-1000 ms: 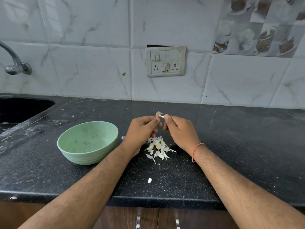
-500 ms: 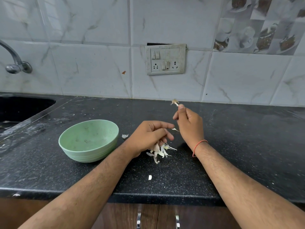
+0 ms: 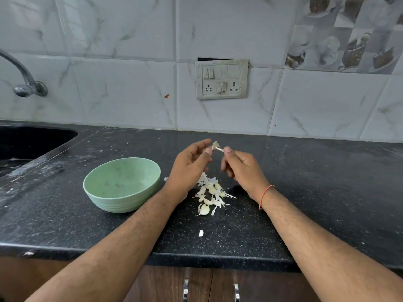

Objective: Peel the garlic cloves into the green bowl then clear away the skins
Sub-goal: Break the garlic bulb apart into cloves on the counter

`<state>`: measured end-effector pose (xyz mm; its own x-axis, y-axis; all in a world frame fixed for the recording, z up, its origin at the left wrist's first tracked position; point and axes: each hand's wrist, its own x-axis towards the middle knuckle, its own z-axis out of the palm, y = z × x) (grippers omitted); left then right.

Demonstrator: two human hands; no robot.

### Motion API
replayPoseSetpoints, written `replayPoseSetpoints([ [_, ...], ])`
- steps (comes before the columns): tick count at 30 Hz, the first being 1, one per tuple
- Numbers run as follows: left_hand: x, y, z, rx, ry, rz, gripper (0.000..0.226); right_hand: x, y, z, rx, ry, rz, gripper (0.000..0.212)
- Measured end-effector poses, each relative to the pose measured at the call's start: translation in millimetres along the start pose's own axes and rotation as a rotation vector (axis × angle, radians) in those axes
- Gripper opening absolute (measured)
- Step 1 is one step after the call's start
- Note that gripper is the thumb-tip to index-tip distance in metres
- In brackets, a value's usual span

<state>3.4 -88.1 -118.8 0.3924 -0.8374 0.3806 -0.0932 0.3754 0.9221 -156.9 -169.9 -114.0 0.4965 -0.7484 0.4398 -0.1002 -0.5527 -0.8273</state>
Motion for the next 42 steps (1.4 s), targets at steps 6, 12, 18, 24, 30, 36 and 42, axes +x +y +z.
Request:
replayPoseSetpoints([
  [6, 0.3, -1.9, 1.6, 0.052, -0.01, 0.054, 0.024, -0.3, -1.5, 1.1, 0.002, -0.057, 0.002, 0.06],
  [12, 3.7, -5.0, 0.7, 0.072, 0.085, 0.065, 0.018, 4.3, 4.7, 2.6, 0.048, -0.004, -0.012, 0.043],
  [18, 9.5, -8.6, -6.5, 0.11, 0.275, 0.09, 0.017, 11.1, 10.0, -4.2, 0.063, 0.248, -0.008, 0.021],
  [24, 10.1, -9.4, -7.2, 0.095, 0.267, 0.098, 0.015, 9.5, 10.2, -4.0, -0.053, 0.224, -0.096, 0.003],
  [30, 10.6, -10.1, -7.2, 0.097, 0.248, 0.084, 0.015, 4.8, 10.0, -0.8, -0.149, 0.123, -0.174, 0.003],
  [36, 11.7, -12.9, -5.0, 0.143, 0.245, 0.051, 0.032, 11.1, 17.1, -4.0, -0.25, 0.197, -0.127, 0.005],
  [42, 13.6, -11.7, -6.3, 0.126, 0.341, -0.004, 0.033, 21.1, 26.8, -11.2, -0.594, 0.122, -0.028, 0.013],
])
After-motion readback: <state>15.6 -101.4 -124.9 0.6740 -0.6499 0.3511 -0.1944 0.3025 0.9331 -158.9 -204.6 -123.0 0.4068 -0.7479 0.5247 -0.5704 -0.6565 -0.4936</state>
